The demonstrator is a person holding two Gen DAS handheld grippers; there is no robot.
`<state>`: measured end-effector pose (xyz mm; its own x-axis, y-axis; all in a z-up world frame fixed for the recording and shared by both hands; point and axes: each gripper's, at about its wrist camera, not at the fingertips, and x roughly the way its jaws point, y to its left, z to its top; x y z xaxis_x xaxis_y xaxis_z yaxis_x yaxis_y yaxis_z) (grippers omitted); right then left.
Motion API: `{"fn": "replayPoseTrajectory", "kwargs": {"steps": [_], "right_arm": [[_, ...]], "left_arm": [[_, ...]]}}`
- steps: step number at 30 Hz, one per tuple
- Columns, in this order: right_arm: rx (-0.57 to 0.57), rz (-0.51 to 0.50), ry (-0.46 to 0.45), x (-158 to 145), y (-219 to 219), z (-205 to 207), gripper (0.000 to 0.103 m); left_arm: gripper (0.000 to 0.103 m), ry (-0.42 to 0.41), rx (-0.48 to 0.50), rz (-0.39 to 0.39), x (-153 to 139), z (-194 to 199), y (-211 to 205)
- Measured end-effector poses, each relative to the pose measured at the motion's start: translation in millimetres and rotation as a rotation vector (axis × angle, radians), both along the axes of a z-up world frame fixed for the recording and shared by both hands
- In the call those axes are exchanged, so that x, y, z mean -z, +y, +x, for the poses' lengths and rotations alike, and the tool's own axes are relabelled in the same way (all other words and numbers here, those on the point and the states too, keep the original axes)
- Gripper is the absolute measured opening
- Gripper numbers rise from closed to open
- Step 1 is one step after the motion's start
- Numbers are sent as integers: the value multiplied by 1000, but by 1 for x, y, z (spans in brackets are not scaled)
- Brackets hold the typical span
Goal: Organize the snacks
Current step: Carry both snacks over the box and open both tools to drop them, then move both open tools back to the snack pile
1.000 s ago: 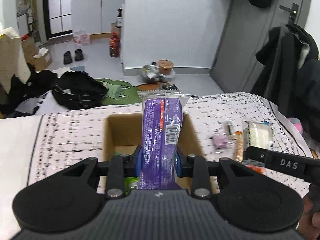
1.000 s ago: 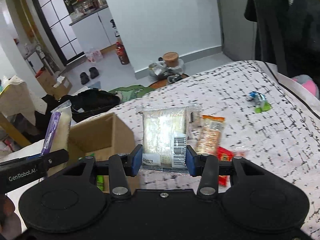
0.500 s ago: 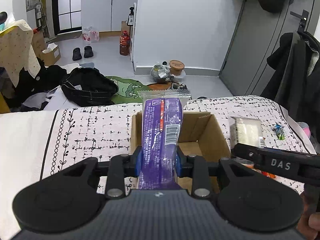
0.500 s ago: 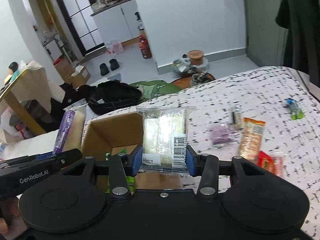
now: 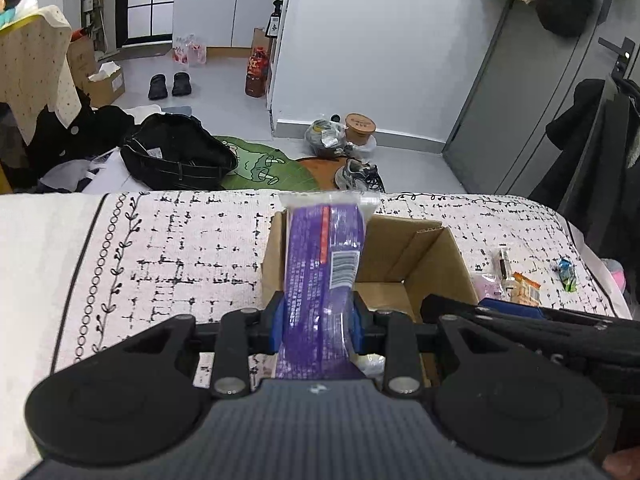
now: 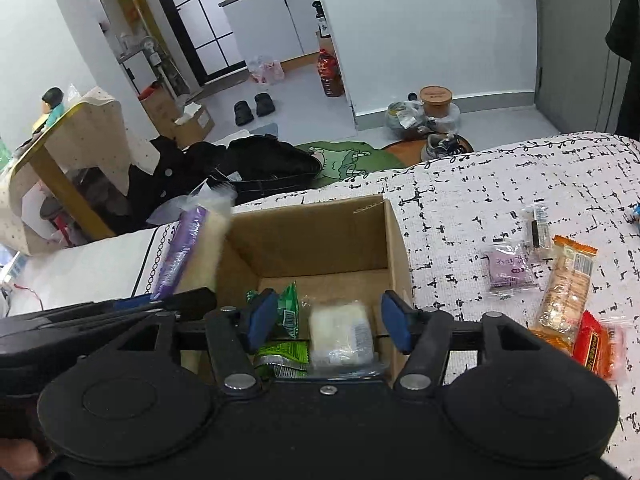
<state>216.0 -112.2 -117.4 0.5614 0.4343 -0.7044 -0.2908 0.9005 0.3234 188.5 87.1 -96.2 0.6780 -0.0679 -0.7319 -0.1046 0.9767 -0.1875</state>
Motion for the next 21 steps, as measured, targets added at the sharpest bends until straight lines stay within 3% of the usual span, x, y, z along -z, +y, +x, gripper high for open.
{"fn": "replayPoseTrajectory", "kwargs": {"steps": [3, 9, 15, 18, 21], "right_arm": [[26, -33, -20, -3, -4, -3, 70], [81, -38, -21, -3, -24, -8, 73], [114, -61, -24, -6, -44, -16, 76], [129, -72, -31, -8, -55, -17, 79], [149, -86, -35, -10, -67, -18, 85]], "left_arm": [[30, -1, -5, -20, 3, 0, -2], [31, -16, 22, -37, 1, -5, -17], [35, -20, -13, -38, -2, -8, -20], [44, -12, -21, -34, -5, -10, -24], [62, -28, -10, -9, -10, -13, -34]]}}
